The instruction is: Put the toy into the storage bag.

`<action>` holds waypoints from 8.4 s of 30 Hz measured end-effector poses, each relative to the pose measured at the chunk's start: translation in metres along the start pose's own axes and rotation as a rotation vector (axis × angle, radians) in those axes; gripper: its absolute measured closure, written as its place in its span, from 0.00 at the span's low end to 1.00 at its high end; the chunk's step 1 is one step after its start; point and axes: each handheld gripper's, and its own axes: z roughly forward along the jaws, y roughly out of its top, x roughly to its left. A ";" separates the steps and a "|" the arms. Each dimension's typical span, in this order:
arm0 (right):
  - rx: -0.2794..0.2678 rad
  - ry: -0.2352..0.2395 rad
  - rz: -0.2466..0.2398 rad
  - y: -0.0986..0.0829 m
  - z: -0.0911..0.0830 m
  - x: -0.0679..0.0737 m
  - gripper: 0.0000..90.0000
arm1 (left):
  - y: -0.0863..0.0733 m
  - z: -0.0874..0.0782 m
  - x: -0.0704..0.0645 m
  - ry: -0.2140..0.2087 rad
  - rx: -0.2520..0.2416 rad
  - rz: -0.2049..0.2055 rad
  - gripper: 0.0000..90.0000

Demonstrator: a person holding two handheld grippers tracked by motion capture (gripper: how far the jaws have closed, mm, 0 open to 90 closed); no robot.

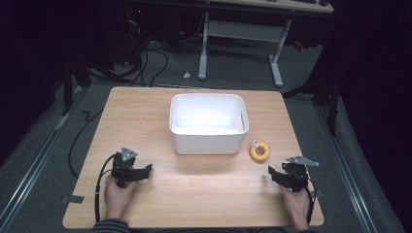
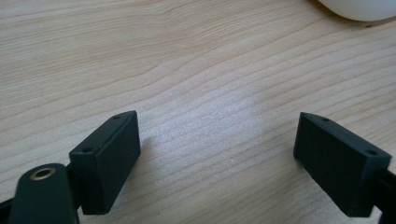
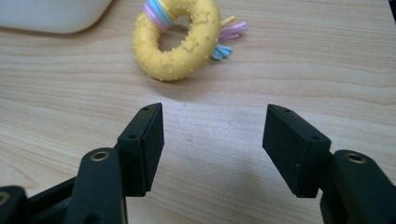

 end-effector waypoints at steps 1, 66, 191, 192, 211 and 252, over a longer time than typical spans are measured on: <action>-0.005 0.015 0.006 0.003 -0.001 0.000 0.44 | 0.000 0.000 0.000 0.000 0.000 0.000 0.17; 0.161 -0.008 -0.104 0.083 0.039 0.008 0.54 | -0.001 -0.001 0.000 0.002 -0.001 -0.004 0.17; 0.011 0.122 -0.115 0.144 -0.048 0.002 0.77 | -0.001 -0.001 -0.001 0.003 -0.002 -0.004 0.17; 0.011 0.122 -0.115 0.144 -0.048 0.002 0.77 | -0.001 -0.001 0.000 0.003 -0.001 -0.004 0.17; -0.004 0.118 -0.154 0.173 -0.052 0.024 0.77 | -0.001 -0.001 0.000 0.002 -0.001 -0.004 0.17; 0.024 0.162 -0.264 0.217 -0.025 0.086 0.77 | -0.001 -0.001 0.000 0.002 -0.002 -0.005 0.17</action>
